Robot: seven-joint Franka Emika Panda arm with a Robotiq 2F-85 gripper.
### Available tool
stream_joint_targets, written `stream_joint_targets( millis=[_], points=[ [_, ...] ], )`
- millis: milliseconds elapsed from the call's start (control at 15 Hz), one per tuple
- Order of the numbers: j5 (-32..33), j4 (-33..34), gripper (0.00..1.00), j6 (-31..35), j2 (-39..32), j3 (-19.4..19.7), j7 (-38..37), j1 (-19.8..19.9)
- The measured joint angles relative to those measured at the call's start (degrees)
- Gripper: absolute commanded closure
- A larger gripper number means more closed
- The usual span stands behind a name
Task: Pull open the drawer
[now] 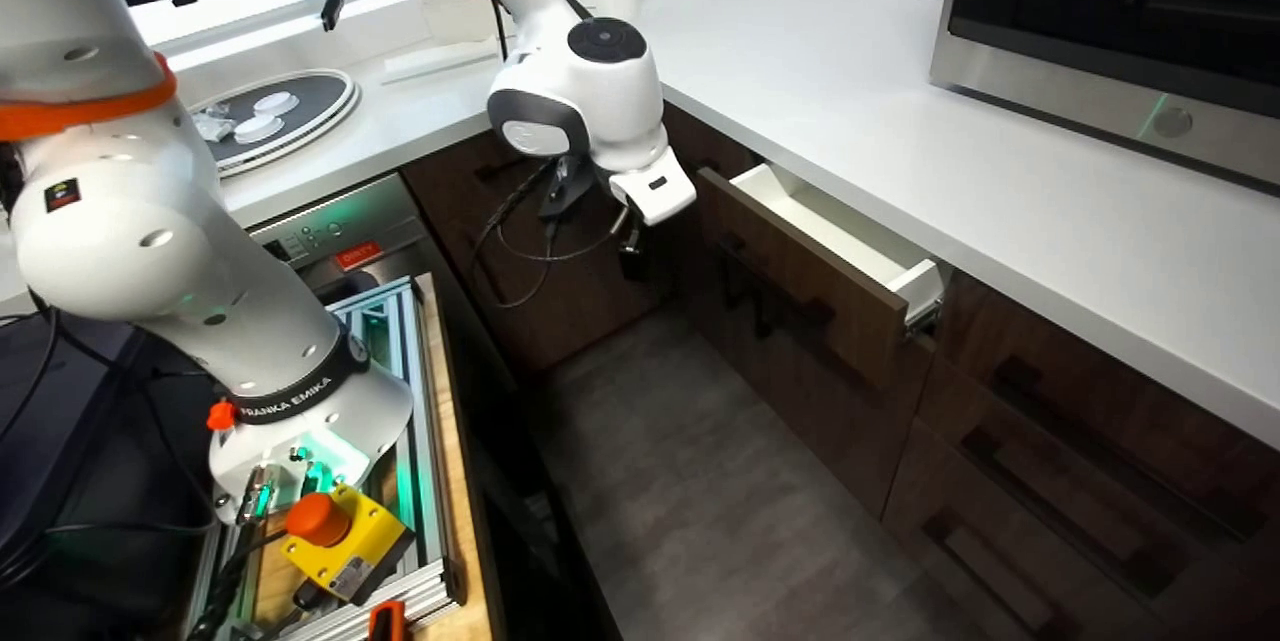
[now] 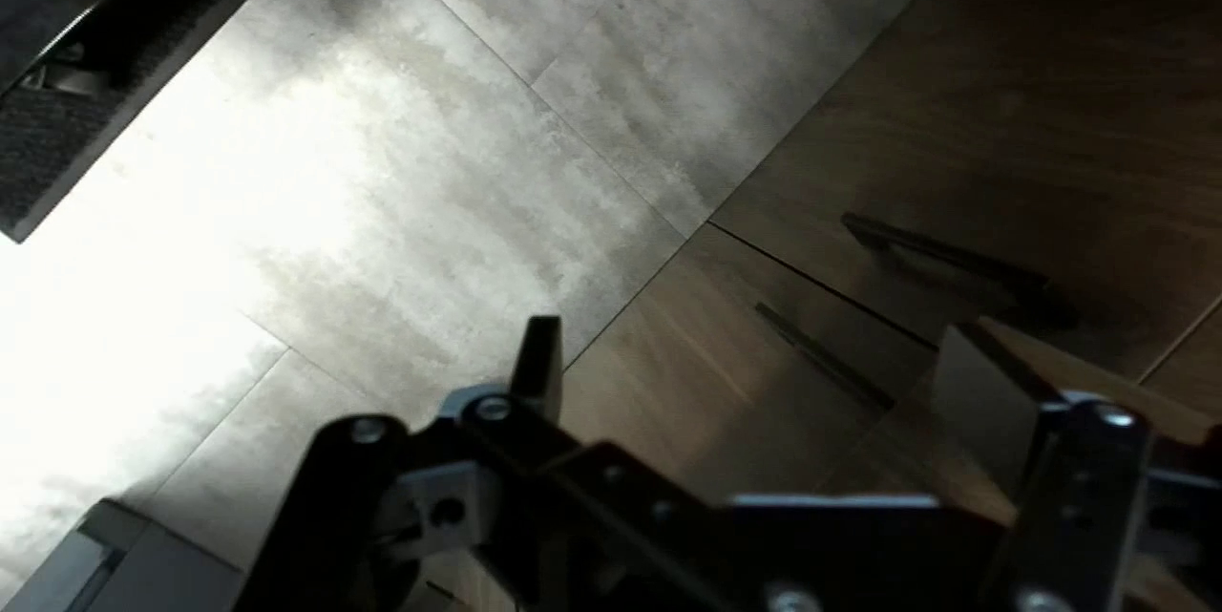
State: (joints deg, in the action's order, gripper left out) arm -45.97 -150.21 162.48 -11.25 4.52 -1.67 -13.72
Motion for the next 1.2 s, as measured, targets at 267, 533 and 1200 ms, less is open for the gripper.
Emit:
stream_joint_targets(
  millis=[267, 533, 1200],
  points=[
    [18.7, 0.3, 0.00, 0.0, -0.4, 17.5, -9.1, -17.1],
    [26.6, 1.8, 0.00, -0.1, -0.9, 15.9, -12.6, -14.1],
    [53.9, 5.6, 0.00, -0.8, -4.5, 30.2, -23.1, -21.4]
  ],
)
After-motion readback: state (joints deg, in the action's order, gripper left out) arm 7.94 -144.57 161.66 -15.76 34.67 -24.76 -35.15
